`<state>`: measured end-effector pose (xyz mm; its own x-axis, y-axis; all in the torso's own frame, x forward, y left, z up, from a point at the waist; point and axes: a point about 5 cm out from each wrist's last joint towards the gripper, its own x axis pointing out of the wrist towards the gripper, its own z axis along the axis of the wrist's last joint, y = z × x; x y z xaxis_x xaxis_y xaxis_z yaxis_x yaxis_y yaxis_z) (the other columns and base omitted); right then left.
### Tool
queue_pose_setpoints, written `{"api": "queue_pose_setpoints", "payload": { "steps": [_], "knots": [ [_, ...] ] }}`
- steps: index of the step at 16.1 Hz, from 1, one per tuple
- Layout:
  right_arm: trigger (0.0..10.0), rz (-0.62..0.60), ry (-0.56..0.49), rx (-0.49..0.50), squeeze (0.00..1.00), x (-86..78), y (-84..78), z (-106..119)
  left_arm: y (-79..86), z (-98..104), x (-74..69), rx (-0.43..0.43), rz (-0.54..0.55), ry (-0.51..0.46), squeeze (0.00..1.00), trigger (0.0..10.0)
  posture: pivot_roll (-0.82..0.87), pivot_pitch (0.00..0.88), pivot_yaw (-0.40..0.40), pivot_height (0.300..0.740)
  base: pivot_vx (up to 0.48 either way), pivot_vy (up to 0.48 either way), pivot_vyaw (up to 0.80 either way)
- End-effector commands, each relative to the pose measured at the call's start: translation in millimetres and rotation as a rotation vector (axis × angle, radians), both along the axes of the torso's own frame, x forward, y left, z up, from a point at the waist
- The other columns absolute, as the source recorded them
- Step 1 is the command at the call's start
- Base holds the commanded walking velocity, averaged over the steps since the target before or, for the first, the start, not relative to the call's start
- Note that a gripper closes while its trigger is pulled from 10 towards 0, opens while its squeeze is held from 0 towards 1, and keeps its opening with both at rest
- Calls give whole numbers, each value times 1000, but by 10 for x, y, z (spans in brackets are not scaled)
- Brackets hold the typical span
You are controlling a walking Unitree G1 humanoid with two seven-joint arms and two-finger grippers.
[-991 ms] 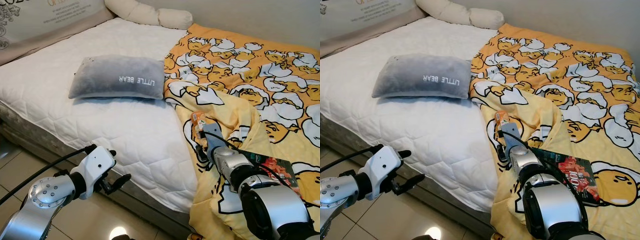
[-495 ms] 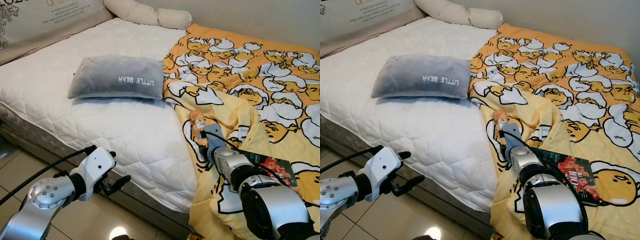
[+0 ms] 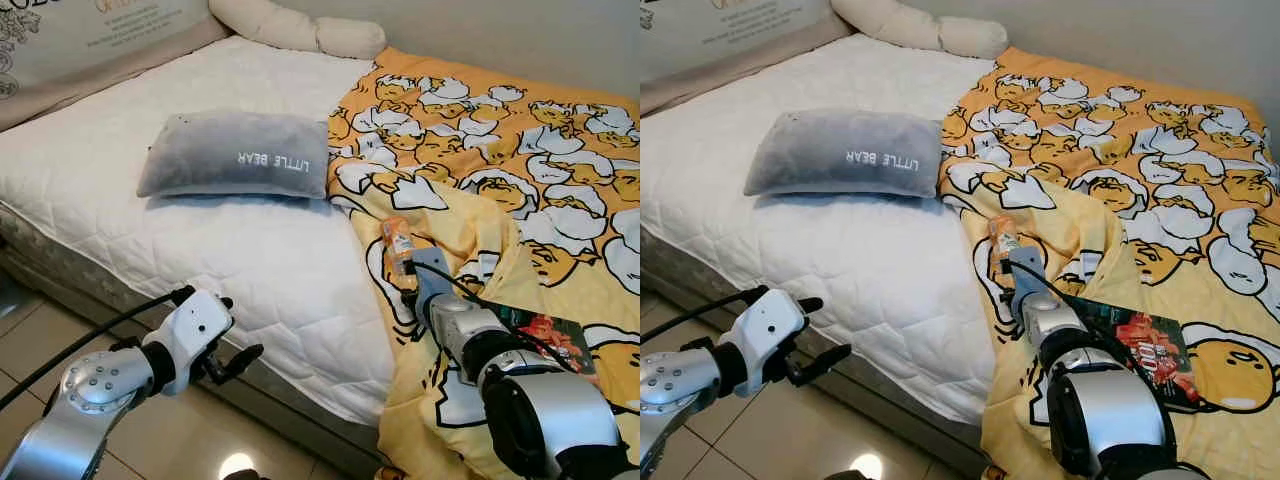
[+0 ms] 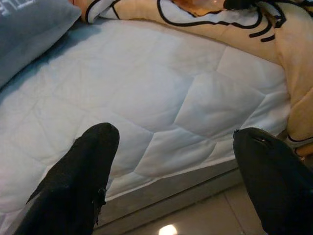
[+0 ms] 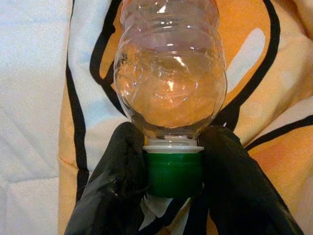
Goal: Clean up the room
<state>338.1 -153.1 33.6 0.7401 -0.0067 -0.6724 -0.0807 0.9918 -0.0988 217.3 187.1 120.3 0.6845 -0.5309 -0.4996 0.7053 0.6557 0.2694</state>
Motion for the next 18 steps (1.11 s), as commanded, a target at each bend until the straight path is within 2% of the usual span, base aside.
{"api": "queue_pose_setpoints", "payload": {
  "steps": [1,3,5,6,7,8,9,10,11,14,18],
  "knots": [
    [0,-51,-11,39,0,4,-54,8,-34,3,41,6,-3,-22,0,10000,94,0,-29,740,0,0,0],
    [0,-164,-57,198,0,71,-77,96,-46,9,112,-6,32,-49,0,10000,85,0,-21,740,0,0,0],
    [0,-214,-130,331,0,153,-99,213,-51,-3,161,-15,54,-61,0,10000,76,0,-15,740,0,0,0],
    [0,-239,-222,466,0,238,-128,353,-59,-20,204,-17,68,-71,0,10000,68,0,-8,740,0,0,0],
    [0,-241,-250,508,0,260,-134,395,-61,-28,216,-17,71,-74,0,10000,62,0,-3,740,0,0,0],
    [0,-246,-336,627,0,318,-163,518,-77,-35,250,-20,79,-84,0,10000,58,0,0,740,0,0,0],
    [0,-252,-368,672,0,335,-177,559,-81,-38,263,-21,81,-89,0,10000,55,0,2,740,0,0,0],
    [0,-256,-440,781,0,365,-222,654,-92,-37,300,-27,92,-101,0,10000,52,0,4,740,0,0,0],
    [0,-235,-491,845,0,377,-252,718,-101,-40,326,-31,100,-111,0,10000,48,0,7,740,0,0,0],
    [0,-183,-535,852,0,362,-262,741,-101,-65,361,-31,110,-119,0,10000,35,0,26,740,0,0,0],
    [0,-131,-639,939,0,339,-239,835,-96,-90,408,-47,148,-125,0,10000,24,0,53,740,0,0,0]
  ]
}}
